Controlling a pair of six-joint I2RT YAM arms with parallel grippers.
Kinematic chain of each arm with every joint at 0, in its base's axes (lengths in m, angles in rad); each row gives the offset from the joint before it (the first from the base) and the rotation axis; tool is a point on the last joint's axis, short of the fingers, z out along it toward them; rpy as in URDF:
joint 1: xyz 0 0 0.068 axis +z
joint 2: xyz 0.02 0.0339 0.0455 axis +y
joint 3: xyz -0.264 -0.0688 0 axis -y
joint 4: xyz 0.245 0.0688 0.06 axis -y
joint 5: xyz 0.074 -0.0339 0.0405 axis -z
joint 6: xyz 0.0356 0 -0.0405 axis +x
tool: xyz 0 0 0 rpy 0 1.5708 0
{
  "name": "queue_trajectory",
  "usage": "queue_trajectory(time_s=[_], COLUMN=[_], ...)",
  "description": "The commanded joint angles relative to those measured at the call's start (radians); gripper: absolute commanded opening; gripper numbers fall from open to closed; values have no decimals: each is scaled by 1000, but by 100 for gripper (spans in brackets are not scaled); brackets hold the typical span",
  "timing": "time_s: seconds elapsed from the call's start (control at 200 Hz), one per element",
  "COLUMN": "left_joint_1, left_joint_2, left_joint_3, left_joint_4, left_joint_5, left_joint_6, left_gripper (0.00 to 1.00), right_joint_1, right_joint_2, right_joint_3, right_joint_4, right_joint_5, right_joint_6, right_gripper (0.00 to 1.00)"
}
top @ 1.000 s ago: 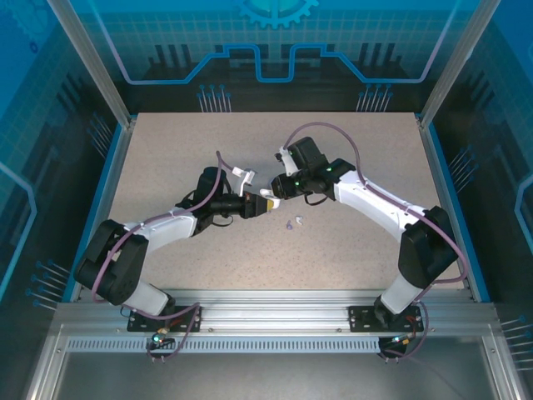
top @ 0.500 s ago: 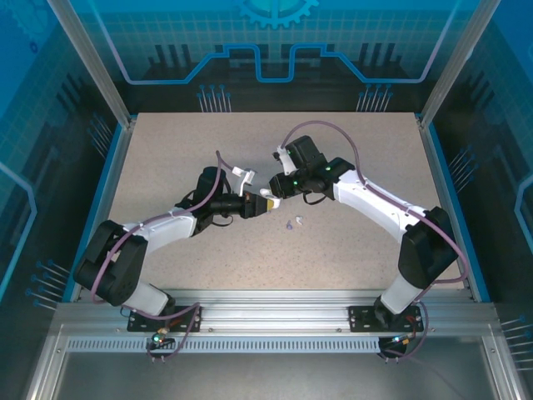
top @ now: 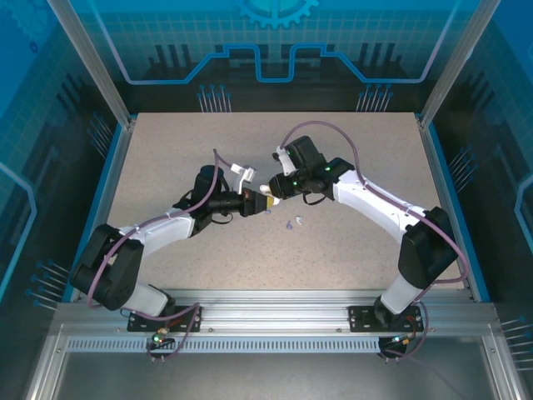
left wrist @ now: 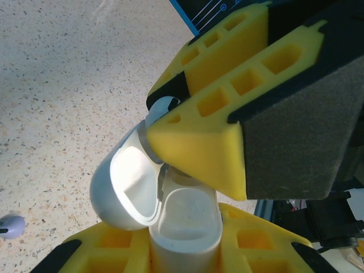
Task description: Insert wireless bluetooth earbuds into charging case
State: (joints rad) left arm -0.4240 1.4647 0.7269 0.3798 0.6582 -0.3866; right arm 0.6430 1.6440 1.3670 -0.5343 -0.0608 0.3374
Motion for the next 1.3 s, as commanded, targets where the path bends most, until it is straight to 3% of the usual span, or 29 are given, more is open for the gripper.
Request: queue_trajectory(time_s=[0.0,1.296], left_joint_1=[-6,-9], left_joint_2=[-25,-115], left_joint_3=[20,-16], left_joint_4=[30,89], left_joint_5=[1,-34], left_joint_6=[20,55], left_gripper=[5,5], right_joint_1=[17,23], right_joint_2=[-6,-124], right_joint_3=[23,9], right_joint_4=[-23,-38], right_joint_5=[-7,-51], right_joint_6=[-20,33], right_gripper=[27,27])
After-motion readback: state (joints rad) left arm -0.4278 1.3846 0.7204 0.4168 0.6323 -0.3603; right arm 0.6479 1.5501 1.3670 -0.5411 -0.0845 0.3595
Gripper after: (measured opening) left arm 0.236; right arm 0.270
